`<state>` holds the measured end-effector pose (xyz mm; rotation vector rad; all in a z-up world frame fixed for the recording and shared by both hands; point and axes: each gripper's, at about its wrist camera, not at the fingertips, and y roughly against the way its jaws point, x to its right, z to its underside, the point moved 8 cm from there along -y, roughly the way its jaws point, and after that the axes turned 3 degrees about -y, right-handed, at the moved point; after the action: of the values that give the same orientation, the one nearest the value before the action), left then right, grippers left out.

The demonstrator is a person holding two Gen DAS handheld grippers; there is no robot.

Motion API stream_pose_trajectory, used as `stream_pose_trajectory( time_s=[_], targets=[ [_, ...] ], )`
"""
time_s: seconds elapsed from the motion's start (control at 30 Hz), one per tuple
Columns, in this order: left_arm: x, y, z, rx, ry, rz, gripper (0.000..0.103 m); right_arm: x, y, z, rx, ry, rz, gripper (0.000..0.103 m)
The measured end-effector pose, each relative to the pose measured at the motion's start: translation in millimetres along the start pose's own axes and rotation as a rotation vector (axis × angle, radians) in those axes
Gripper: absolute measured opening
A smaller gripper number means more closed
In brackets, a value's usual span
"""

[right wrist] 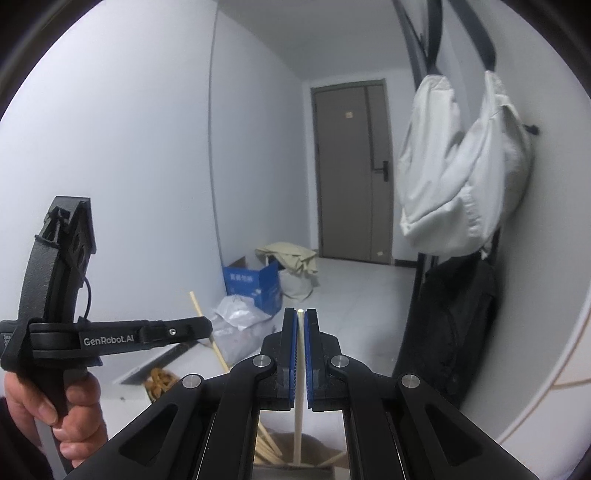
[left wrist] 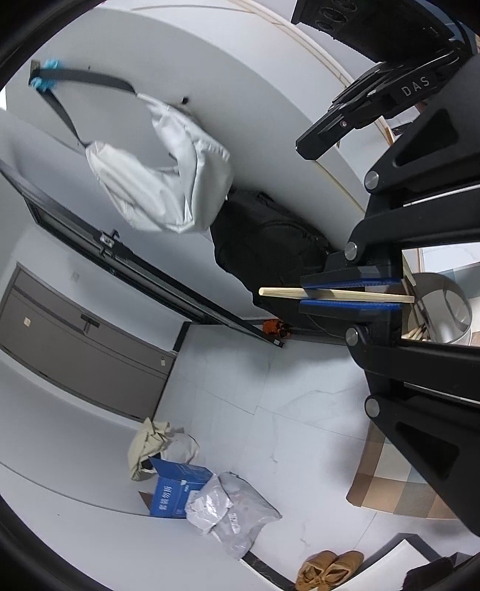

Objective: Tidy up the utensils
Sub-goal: 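Lift both held chopsticks up over the white holder, then lower the chopsticks into the holder and open both grippers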

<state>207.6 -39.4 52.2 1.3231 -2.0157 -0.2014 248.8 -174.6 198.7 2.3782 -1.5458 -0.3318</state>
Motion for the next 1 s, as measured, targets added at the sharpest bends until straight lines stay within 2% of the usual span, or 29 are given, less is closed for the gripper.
stream_pose_trajectory(
  time_s=[0.37,0.73,1.0],
  targets=[
    [-12.9,-22.7,12.5,-0.040,0.009,-0.005,0.001,-3.2,-41.8,34.7,-0.076,0.050,-0.008,0.003],
    [-16.6,-31.1,24.9,-0.087,-0.019,-0.008,0.001,-6.8,-51.7,60.9,-0.136,0.057,-0.027,0.003],
    [-16.0,-35.5,40.2,-0.157,-0.056,0.006,0.002,-4.9,-62.3,76.1,-0.190,0.045,-0.033,0.003]
  ],
)
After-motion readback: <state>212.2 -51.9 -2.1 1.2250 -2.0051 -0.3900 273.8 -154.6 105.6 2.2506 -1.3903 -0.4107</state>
